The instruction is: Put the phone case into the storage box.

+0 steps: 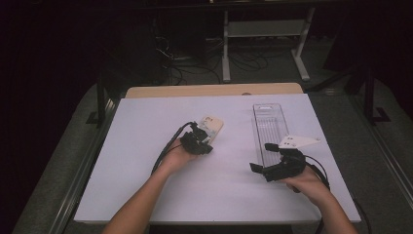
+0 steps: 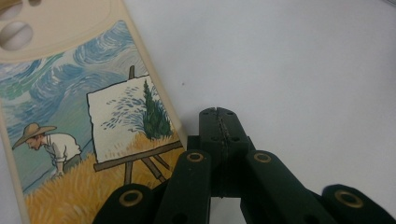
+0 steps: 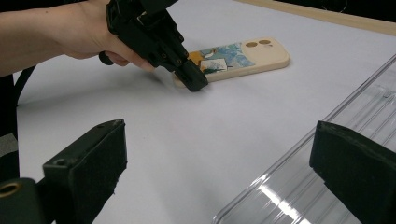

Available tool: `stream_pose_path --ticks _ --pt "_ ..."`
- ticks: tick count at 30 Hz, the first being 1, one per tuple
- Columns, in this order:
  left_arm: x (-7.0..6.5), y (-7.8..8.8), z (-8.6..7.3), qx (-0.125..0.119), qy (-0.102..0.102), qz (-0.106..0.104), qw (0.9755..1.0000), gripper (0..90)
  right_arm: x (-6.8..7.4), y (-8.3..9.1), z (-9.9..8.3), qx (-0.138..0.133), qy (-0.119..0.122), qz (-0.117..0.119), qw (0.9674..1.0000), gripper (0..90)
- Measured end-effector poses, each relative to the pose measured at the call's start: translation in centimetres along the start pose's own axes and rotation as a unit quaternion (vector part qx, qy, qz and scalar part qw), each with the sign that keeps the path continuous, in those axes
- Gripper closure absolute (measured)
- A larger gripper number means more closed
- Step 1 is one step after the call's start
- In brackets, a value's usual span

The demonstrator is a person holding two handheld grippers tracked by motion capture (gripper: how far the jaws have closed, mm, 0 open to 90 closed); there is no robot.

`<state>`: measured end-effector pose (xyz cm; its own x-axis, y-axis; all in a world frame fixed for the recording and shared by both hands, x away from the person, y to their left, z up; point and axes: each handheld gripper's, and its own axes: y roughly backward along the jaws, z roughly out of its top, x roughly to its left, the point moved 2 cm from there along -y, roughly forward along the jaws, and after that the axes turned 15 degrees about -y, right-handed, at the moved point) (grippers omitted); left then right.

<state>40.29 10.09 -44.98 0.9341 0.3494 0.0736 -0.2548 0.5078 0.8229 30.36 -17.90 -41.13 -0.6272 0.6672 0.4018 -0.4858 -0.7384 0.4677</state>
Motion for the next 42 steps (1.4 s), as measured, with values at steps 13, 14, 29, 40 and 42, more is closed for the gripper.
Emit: stream_pose_path --ticks 13,14,29,40,42 --pt "-0.4 2.8 0.2 -0.067 -0.003 -0.015 0.9977 70.7 0.0 0.0 0.0 0.000 -0.001 0.000 1.0000 3.4" --pt "-0.5 3.4 0.0 -0.076 -0.002 -0.016 0.9970 67.3 0.0 0.0 0.0 0.000 -0.001 0.000 1.0000 3.4" --pt "-1.5 10.2 -5.4 -0.140 0.014 0.008 0.9900 34.3 0.0 0.0 0.0 -0.001 -0.003 -0.001 1.0000 3.4" --pt "-3.0 12.3 -9.3 -0.168 -0.017 0.031 0.9853 14.8 0.0 0.0 0.0 -0.002 -0.002 -0.002 1.0000 3.5" --pt "-3.3 12.3 -9.8 -0.169 -0.016 0.030 0.9850 12.5 -0.1 0.0 0.0 -0.004 0.002 -0.002 1.0000 3.5"
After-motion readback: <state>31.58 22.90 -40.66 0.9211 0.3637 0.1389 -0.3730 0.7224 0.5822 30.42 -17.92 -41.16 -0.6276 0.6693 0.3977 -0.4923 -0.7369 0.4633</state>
